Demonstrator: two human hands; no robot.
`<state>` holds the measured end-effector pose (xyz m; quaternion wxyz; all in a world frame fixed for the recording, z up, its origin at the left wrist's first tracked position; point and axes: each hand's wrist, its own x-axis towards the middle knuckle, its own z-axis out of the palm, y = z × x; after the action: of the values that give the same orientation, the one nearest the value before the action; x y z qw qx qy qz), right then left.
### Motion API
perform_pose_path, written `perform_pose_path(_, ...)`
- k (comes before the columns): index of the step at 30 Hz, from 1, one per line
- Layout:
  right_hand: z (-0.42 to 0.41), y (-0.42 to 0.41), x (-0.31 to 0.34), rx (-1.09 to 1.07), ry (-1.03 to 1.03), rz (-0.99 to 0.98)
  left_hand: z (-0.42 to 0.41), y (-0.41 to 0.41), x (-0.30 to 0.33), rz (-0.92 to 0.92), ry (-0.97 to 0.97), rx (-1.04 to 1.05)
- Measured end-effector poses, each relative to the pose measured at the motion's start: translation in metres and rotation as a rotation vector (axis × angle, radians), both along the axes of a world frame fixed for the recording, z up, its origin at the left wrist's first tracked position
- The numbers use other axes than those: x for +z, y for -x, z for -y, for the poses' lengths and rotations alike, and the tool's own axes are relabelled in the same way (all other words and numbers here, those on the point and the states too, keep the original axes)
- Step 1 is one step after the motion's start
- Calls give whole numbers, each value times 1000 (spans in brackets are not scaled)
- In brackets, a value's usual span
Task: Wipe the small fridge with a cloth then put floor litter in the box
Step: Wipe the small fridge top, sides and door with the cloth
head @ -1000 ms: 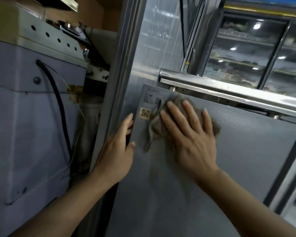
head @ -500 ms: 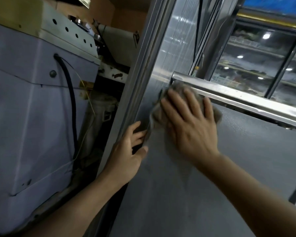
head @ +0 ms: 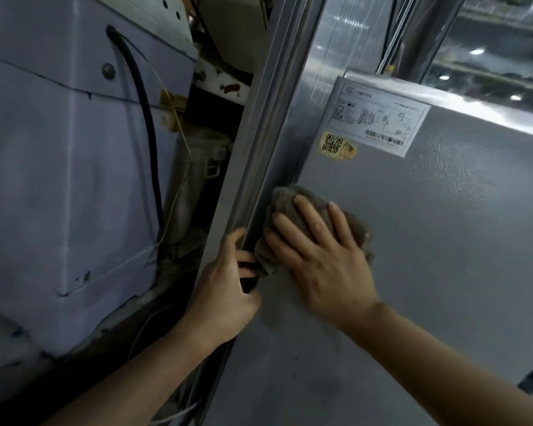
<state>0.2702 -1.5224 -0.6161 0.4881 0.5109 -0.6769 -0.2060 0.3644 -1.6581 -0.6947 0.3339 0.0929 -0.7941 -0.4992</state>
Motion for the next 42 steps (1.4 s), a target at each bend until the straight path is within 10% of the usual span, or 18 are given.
perform_pose_path(8, -27, -14, -38, -63, -261, -12, 1, -10, 0, 163, 155, -20)
perform_pose_path(16, -51, 14, 42, -46, 364, -27, -21, 5, 6, 118, 174, -1)
perform_pose_path(24, -131, 0, -80, -130, -217, 56, -37, -1, 3, 184, 265, 88)
perform_pose_path(34, -146, 18, 10, -105, 421, 75, -76, 23, 13, 274, 211, 353)
perform_pose_path(42, -190, 11, -79, -126, -157, 69, -80, 27, 11, 269, 193, 408)
